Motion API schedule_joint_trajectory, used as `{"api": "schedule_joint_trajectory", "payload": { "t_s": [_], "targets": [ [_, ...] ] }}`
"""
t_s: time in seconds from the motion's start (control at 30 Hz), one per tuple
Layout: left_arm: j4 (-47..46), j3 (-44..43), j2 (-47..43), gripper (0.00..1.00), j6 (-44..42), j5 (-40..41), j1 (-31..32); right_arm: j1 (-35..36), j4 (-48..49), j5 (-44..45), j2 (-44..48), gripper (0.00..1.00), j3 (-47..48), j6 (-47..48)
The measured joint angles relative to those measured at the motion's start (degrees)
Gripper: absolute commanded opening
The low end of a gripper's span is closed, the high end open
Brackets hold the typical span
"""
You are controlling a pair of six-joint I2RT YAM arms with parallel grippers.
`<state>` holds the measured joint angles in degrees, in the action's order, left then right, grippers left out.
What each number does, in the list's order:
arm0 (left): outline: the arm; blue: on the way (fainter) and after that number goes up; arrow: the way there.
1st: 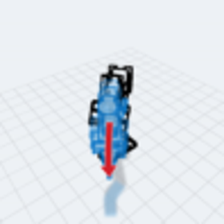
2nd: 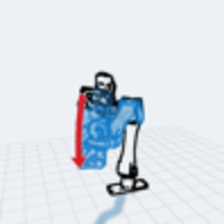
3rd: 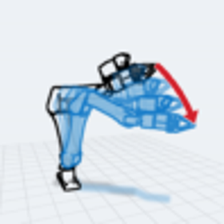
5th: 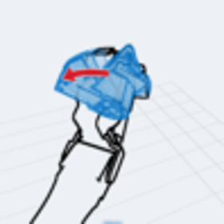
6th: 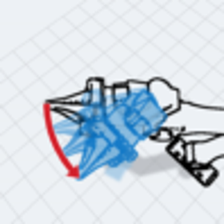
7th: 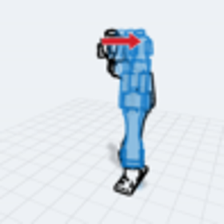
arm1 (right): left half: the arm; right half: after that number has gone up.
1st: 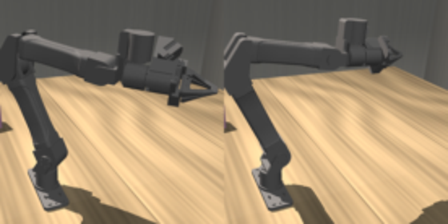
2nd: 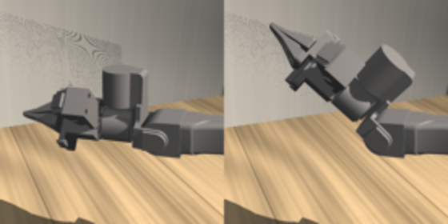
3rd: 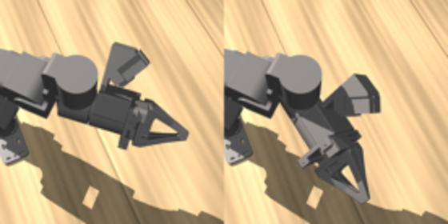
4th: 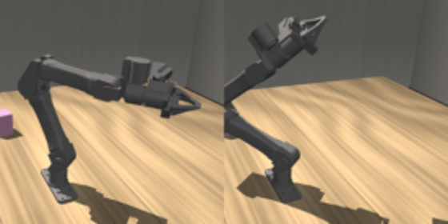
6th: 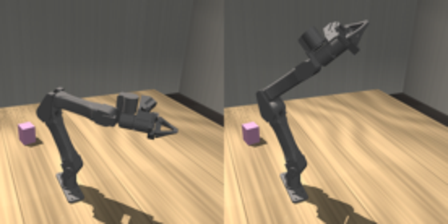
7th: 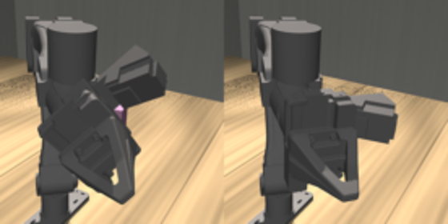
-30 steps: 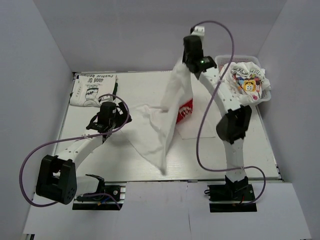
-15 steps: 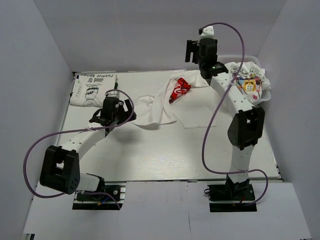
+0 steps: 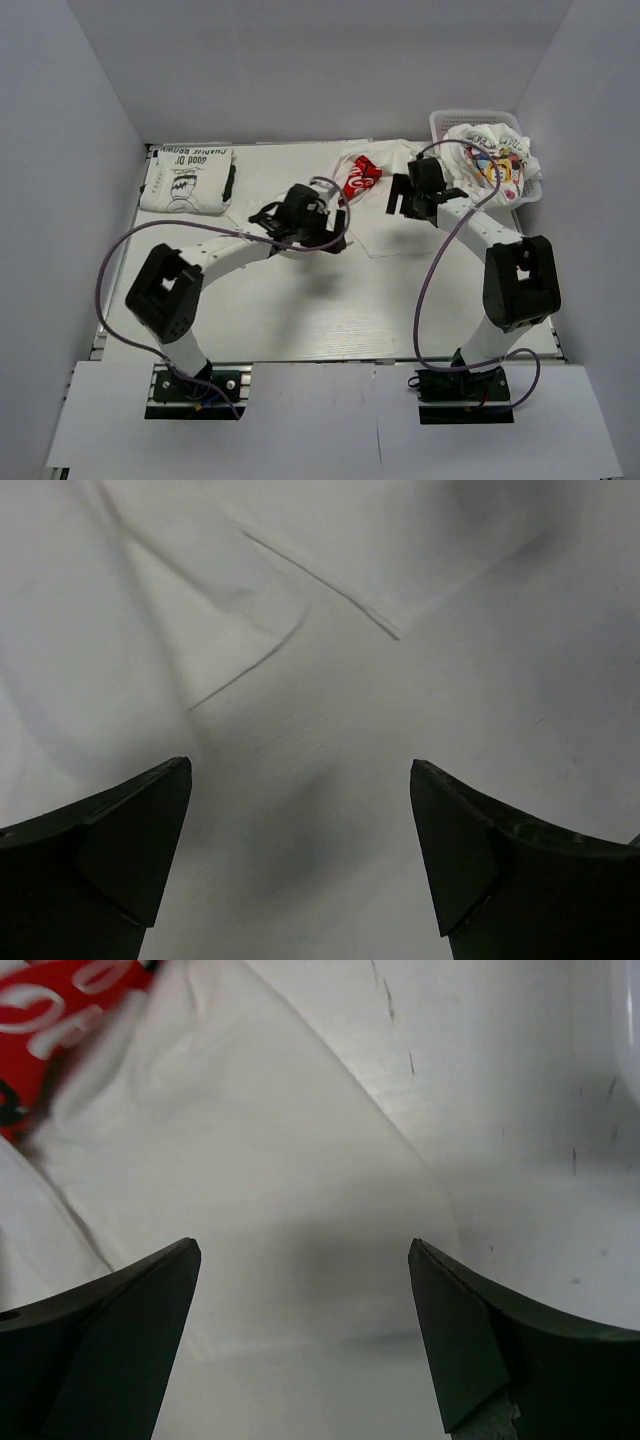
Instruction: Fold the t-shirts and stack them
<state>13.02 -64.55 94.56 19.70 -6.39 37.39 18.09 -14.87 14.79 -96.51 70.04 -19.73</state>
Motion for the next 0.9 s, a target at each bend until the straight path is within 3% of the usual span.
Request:
{"api": "schedule_joint_trajectory", "payload": {
  "t_s": [0.23,0.43,0.5,0.53,0.6,0.63,0.8,0.9],
  "targets": [
    [6.2,-15.8,17.4,1.00,-4.3,8.1,6.2,-3.3,-1.7,-0.2,1.2,0.90,-6.0,-4.0],
    [9.1,-24.5,28.3,0.87,-5.1,15.5,5.7,-6.1,-0.3,-2.6,4.0,0.90,-10.9,-5.4],
    [9.5,-27.3,30.1,0.75,-5.4,16.4,5.5,-6.5,0.3,-3.3,3.7,0.90,-10.9,-5.4],
    [9.5,-28.5,31.0,0.56,-5.8,16.6,5.5,-6.7,0.6,-3.6,3.6,0.90,-10.9,-5.4],
    [9.6,-30.1,32.3,0.29,-6.3,17.3,5.3,-7.0,1.4,-4.1,2.8,0.90,-10.9,-5.4],
    [9.9,-31.2,32.9,0.00,-6.7,17.6,5.1,-7.1,1.7,-4.5,2.2,0.90,-10.9,-5.4],
    [10.6,-32.9,33.9,0.00,-6.6,20.7,4.5,-7.5,2.7,-6.8,-2.8,0.86,-10.6,-5.4],
    [9.6,-30.5,31.6,0.00,-6.6,23.7,4.3,-7.5,3.5,-7.6,-5.2,0.72,-9.7,-5.8]
  ]
}}
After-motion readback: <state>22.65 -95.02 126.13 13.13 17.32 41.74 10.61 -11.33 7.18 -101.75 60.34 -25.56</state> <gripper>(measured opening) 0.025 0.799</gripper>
